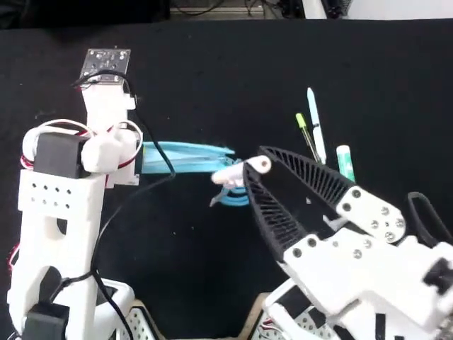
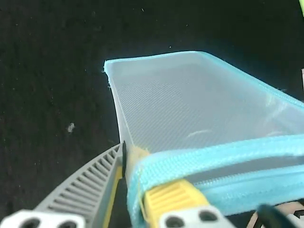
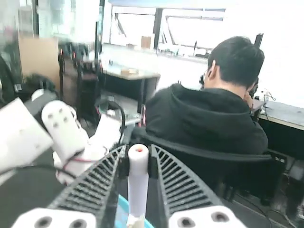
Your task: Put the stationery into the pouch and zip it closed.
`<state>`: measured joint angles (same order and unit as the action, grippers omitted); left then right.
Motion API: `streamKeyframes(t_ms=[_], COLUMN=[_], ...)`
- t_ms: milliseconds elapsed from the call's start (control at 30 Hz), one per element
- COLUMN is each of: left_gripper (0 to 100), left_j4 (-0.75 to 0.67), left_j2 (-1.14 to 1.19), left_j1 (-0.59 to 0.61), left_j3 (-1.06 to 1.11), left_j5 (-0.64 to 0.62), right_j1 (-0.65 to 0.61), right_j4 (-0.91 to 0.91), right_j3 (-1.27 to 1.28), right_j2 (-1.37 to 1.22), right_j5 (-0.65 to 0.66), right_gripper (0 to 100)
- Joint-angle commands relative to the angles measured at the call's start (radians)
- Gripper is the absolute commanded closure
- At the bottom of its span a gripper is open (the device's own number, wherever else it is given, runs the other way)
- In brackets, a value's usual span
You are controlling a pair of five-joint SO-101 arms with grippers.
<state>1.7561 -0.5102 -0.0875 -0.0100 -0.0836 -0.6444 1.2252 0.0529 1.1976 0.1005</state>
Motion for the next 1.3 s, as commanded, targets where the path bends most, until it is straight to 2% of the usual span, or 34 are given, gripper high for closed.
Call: streamKeyframes(t_ms=[0,367,1000,1067,1167,1267], left_gripper=[97,97,97,97,97,97], left_j4=[0.005,0.005,0.003,0.003,0.003,0.003], left_j2=[-0.003,-0.003,-0.003,-0.003,-0.003,-0.003], left_j1=[-0.013,-0.013,-0.013,-0.013,-0.013,-0.013], left_j3=[0.019,0.048,0.045,0.045,0.044,0.044], left_j5=[-0.002,0.026,0.026,0.026,0.026,0.026], right_j1=[-0.014,-0.014,-0.040,-0.097,-0.207,-0.253], right_j4=[-0.100,-0.433,-0.400,-0.387,-0.394,-0.456], right_j3=[0.061,0.410,0.677,0.693,0.730,0.788], right_j2=[-0.004,0.002,0.004,0.004,0.001,-0.004], right_j5=[-0.031,-0.025,-0.023,0.012,0.143,0.226], right_gripper=[98.4,98.7,98.7,98.7,98.7,98.4])
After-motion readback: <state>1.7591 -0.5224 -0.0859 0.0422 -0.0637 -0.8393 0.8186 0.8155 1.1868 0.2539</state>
